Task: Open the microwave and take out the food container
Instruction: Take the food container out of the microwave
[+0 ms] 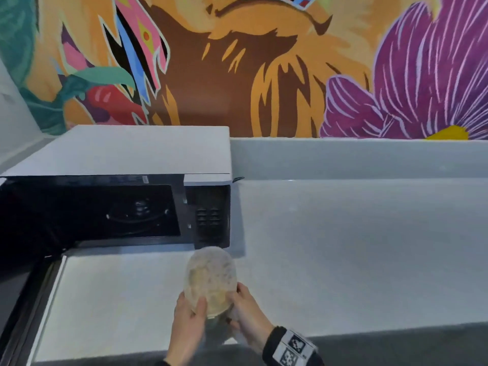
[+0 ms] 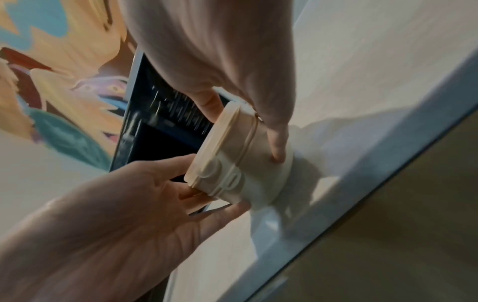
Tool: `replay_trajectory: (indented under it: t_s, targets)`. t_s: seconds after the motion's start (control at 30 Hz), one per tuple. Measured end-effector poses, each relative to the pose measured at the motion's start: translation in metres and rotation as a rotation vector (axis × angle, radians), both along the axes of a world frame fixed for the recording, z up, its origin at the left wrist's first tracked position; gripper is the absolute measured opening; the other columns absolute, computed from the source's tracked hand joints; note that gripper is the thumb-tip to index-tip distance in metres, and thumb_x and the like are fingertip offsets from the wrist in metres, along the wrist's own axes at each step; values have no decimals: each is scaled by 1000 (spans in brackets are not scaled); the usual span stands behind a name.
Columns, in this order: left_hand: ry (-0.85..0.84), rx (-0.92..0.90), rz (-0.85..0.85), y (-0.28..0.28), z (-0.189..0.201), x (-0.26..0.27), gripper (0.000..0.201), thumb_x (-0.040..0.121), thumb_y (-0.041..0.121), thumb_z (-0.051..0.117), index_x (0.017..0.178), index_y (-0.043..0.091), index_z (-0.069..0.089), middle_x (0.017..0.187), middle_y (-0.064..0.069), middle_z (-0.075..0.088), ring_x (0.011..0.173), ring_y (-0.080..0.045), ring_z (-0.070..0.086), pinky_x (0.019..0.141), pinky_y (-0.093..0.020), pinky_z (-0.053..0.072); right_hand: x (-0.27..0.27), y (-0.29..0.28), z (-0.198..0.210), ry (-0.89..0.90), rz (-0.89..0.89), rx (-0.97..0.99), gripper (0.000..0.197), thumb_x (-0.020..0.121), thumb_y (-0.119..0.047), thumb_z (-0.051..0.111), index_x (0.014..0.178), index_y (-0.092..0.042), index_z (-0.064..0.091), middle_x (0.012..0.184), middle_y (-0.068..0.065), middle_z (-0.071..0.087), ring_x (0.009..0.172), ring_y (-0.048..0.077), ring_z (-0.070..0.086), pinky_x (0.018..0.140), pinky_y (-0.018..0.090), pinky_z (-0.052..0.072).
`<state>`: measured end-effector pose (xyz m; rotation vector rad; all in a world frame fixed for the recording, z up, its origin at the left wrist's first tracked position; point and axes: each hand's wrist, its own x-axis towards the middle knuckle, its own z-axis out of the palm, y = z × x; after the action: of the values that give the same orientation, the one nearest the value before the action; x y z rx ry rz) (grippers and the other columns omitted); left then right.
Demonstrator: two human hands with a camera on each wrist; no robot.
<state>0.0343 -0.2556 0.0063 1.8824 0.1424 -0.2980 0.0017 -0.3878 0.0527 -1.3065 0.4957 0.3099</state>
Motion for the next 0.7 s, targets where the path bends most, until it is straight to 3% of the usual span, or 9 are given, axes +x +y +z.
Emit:
replay_trajectory:
  t_s: [0.07,0.1,0.13,0.27,0.37,0.43,0.57,0.7]
  targets:
    - [-32,-25,-78,-39,16,-21,46,82,37,54,118,9,49,117,-13,64,102,-29,62,76,-33,55,-20,-38,-2,-15,-57,-48,35,93,-10,39,126,-20,46,114,0,63,95,14,62,60,22,54]
    - [-25,-33,-109,-58,24,-30,35,86,28,56,114,9,48,115,-10,62,101,-24,60,71,-20,49,-29,-58,-1,-18,-92,-69,31,93,-12,39,121,-22,47,110,-4,62,95,10,61,69,26,55]
    - [6,-45,-147,-77,30,-38,26,88,21,57,110,12,45,111,-7,60,98,-22,58,68,-16,44,-37,-77,0,-13,-135,-86,29,93,-15,40,121,-22,47,109,-5,61,97,10,59,77,30,55]
    - [52,-70,-347,-148,44,-48,37,84,26,64,113,16,42,106,0,57,97,-17,57,74,-20,45,-66,-150,2,35,-319,-88,35,95,-21,43,130,-18,43,127,2,54,111,16,51,86,39,47]
    - [9,2,-547,-193,46,-43,55,81,38,64,127,15,46,121,0,62,109,-20,60,84,-24,50,-77,-197,8,57,-405,-75,26,97,-18,44,122,-15,47,129,8,49,116,22,46,89,46,45]
    - [8,57,-630,-218,50,-44,57,84,42,59,133,17,44,130,-2,60,116,-23,59,87,-23,45,-79,-223,14,77,-422,-131,29,97,-18,43,124,-14,47,131,9,48,122,26,44,92,49,44]
    - [41,111,-697,-246,50,-44,56,87,45,50,134,17,41,133,-8,60,115,-28,60,99,-33,48,-75,-254,21,119,-430,-243,37,94,-16,45,130,-11,45,139,13,44,130,31,40,94,52,45]
    - [30,113,-727,-249,54,-45,56,93,37,44,141,12,29,137,-13,55,120,-31,57,93,-29,46,-71,-258,23,122,-438,-247,38,96,-16,40,134,-14,41,141,10,41,133,30,36,101,59,42]
